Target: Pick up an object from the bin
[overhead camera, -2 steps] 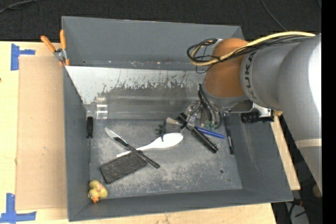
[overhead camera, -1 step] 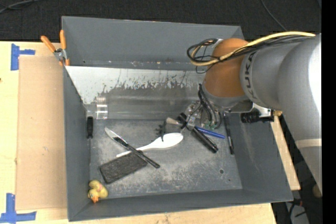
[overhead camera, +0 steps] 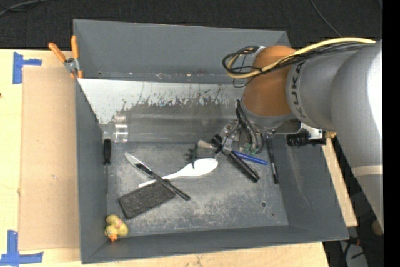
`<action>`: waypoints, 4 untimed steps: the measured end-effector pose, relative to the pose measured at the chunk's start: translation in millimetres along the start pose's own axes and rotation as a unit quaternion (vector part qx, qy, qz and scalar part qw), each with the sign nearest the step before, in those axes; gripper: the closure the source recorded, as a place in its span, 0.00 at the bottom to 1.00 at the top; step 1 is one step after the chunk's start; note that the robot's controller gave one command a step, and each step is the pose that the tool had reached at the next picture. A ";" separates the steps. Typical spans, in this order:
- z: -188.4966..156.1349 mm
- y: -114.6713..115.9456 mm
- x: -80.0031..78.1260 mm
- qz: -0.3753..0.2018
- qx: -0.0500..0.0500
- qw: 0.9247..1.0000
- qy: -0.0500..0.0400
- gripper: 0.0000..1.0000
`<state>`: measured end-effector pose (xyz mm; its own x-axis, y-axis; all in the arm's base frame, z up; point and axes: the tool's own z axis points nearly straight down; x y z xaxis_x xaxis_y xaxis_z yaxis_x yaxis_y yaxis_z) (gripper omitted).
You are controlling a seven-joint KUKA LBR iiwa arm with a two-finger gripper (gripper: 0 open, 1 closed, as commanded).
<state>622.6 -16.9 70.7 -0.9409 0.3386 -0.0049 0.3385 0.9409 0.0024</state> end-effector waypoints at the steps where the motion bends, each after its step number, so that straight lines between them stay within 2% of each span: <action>1: -18.5 -0.8 2.6 -0.001 0.001 1.000 0.004 1.00; 2: -44.8 -0.5 1.1 -0.001 0.000 1.000 0.002 1.00; 4: -86.6 -0.6 1.6 -0.003 0.000 1.000 0.003 1.00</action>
Offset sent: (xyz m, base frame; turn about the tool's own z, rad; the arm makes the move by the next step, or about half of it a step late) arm -0.0019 0.0002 0.0474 -0.0008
